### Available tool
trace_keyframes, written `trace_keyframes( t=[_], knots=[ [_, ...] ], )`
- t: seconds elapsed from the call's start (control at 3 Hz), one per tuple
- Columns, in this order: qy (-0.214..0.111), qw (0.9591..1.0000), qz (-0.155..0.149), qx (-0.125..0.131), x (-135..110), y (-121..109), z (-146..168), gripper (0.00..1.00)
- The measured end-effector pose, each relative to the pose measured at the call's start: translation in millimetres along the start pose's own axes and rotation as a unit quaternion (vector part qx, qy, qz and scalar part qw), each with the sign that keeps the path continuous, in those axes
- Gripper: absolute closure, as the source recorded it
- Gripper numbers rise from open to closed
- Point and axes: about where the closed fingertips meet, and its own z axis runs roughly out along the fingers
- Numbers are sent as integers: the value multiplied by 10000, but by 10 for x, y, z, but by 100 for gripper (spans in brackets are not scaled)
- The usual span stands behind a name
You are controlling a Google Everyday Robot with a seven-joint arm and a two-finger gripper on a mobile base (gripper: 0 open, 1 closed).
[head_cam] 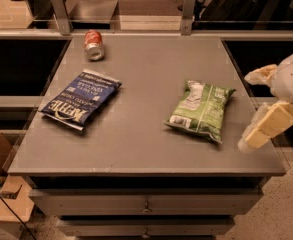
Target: Pick green jalapeno chip bag
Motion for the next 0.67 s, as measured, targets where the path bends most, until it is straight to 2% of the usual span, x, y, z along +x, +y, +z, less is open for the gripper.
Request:
trace_keyframes(
  t=[0.33, 0.67],
  knots=[
    [-786, 9964, 207, -229, -124, 47, 278, 0],
    [-1213, 9917, 367, -236, -209, 29, 468, 0]
  ],
)
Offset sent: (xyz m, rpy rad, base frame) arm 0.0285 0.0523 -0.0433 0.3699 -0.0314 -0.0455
